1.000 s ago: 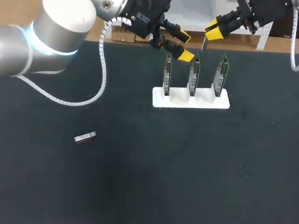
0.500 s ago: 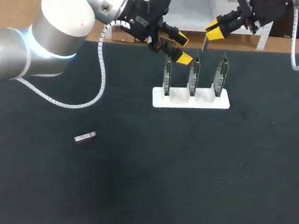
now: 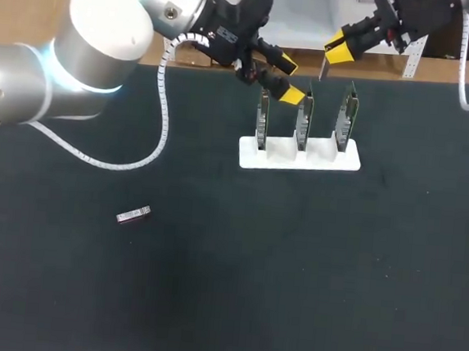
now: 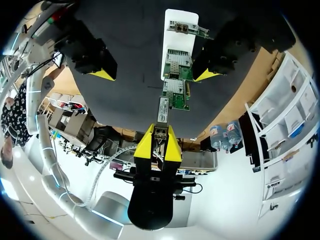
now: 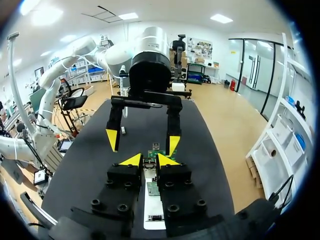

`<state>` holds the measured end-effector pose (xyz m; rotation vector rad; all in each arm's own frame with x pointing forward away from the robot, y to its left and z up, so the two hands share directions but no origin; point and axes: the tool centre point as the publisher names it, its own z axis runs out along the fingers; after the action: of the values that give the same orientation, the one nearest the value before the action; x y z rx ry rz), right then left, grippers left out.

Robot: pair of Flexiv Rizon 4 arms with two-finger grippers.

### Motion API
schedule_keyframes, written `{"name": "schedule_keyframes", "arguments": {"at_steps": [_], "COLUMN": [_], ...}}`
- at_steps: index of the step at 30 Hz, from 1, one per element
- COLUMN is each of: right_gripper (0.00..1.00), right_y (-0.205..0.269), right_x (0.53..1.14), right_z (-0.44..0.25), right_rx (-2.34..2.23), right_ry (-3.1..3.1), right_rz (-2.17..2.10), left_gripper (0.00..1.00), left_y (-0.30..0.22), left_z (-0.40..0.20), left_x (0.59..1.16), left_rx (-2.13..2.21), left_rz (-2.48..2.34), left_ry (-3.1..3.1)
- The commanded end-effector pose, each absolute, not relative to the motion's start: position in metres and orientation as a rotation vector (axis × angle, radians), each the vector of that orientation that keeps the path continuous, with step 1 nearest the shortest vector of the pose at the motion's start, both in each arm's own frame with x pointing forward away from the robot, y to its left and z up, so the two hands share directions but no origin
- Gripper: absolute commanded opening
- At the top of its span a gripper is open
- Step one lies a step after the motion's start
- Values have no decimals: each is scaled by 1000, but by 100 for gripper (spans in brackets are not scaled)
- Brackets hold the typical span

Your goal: Pick up the optical module with the left hand, and insert it into the network port with the right hand.

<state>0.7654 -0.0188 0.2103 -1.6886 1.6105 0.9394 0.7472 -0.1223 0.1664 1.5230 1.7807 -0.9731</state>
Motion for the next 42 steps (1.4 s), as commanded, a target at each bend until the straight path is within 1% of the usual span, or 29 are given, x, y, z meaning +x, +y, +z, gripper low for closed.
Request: {"name": "schedule_keyframes", "arguments": {"at_steps": [1,14,42], "right_gripper": [0,0,0], "right_y": [-20,-22,-2], "right_x": [763,763,778], "right_z": [210,209,184], "right_rx": [-1684,-1703,-1781], "right_ry": [1611,1609,1634], "right_rz": [936,938,936], "left_gripper": [100,100,100], "left_y": [-126,-127,-127], "left_z": [164,164,164], "left_x": [751,752,752], "left_rx": [1526,1528,1528], "left_rz": [-982,-979,-979], "left_ry": [1778,1776,1776]}}
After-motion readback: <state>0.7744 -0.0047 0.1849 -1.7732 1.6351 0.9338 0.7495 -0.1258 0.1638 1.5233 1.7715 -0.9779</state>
